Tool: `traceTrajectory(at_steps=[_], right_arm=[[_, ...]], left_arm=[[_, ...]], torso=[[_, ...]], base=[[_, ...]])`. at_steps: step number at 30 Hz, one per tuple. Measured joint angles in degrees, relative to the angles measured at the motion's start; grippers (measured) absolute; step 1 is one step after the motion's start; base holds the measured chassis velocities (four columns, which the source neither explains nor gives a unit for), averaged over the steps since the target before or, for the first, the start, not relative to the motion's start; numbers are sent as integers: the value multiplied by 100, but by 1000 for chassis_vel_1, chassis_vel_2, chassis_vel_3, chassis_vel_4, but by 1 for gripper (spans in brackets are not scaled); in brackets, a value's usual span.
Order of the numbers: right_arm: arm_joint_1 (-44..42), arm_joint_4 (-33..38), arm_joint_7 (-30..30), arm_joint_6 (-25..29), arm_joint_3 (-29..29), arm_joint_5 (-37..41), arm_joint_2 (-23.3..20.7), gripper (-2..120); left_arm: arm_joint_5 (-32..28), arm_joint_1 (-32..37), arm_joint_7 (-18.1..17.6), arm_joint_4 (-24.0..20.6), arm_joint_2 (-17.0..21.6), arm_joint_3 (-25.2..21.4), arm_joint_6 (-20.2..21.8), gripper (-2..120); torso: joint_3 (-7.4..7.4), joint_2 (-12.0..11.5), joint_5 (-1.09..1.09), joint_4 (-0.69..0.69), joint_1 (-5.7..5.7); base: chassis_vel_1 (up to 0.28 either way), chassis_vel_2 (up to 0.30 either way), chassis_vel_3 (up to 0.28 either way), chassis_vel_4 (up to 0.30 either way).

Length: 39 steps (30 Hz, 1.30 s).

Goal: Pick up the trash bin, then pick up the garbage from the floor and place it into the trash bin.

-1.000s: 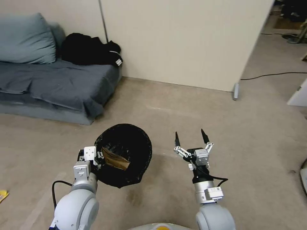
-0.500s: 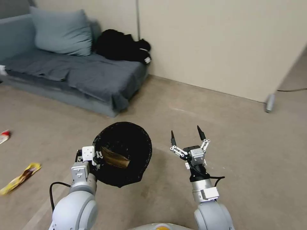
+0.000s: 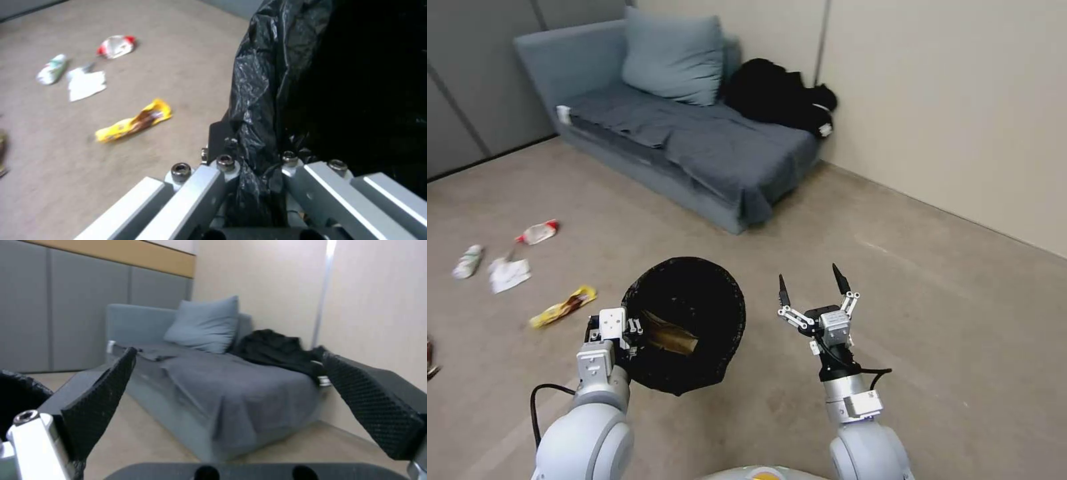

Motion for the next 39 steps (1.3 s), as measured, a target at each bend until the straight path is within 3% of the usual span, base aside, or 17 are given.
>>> traceTrajectory(at_steps=[16, 39], right_arm=[[-35, 16, 5, -92, -62, 222, -123, 100], [-14, -28, -44, -193, -180, 435, -215, 100]], left_arm=[[86, 176, 2, -159, -53, -37, -24, 0], [104, 224, -38, -215, -73, -44, 21, 0]], torso=[[0, 0, 15, -2, 0], [0, 0, -1, -1, 0]], base=[[125, 126, 125, 135], [121, 129, 122, 123]])
